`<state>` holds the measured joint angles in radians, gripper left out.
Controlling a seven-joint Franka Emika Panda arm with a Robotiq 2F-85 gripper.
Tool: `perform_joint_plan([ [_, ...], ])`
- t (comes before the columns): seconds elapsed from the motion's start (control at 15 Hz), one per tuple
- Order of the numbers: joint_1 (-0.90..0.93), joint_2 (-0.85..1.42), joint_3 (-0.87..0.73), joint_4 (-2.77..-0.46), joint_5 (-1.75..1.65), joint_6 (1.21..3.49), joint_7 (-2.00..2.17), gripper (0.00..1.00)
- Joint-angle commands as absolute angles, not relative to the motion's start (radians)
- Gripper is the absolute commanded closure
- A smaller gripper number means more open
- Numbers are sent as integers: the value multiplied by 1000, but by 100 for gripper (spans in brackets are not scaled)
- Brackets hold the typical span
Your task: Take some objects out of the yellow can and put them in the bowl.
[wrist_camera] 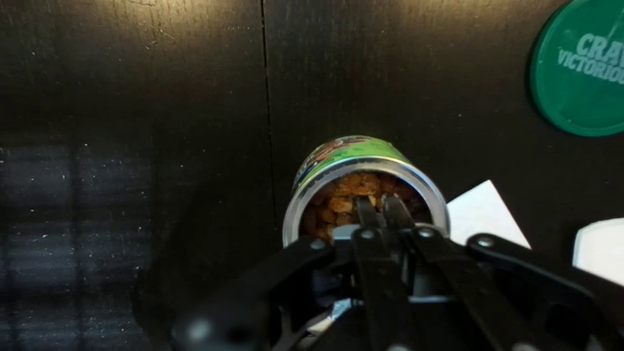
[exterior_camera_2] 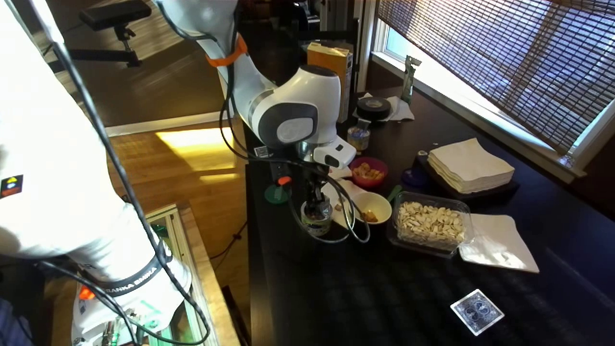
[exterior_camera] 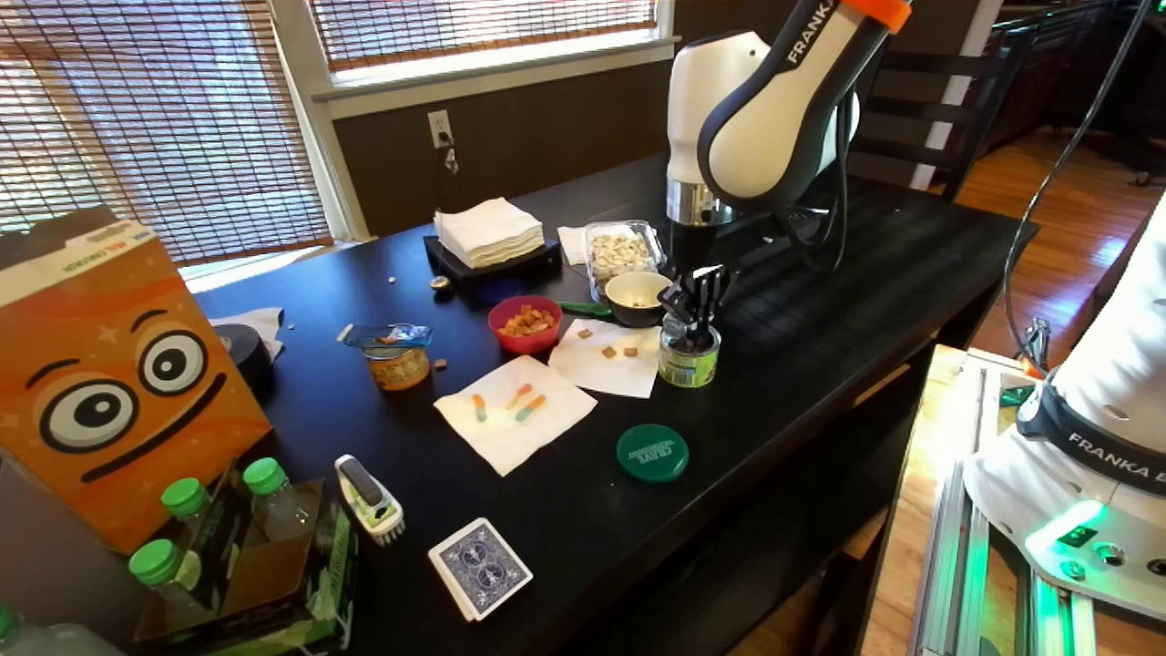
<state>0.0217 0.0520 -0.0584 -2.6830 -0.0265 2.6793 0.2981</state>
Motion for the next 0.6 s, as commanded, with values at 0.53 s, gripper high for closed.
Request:
perform_joint_plan([
  [0.53,-41,-154,-43,-2655,-128,2531,277,98],
])
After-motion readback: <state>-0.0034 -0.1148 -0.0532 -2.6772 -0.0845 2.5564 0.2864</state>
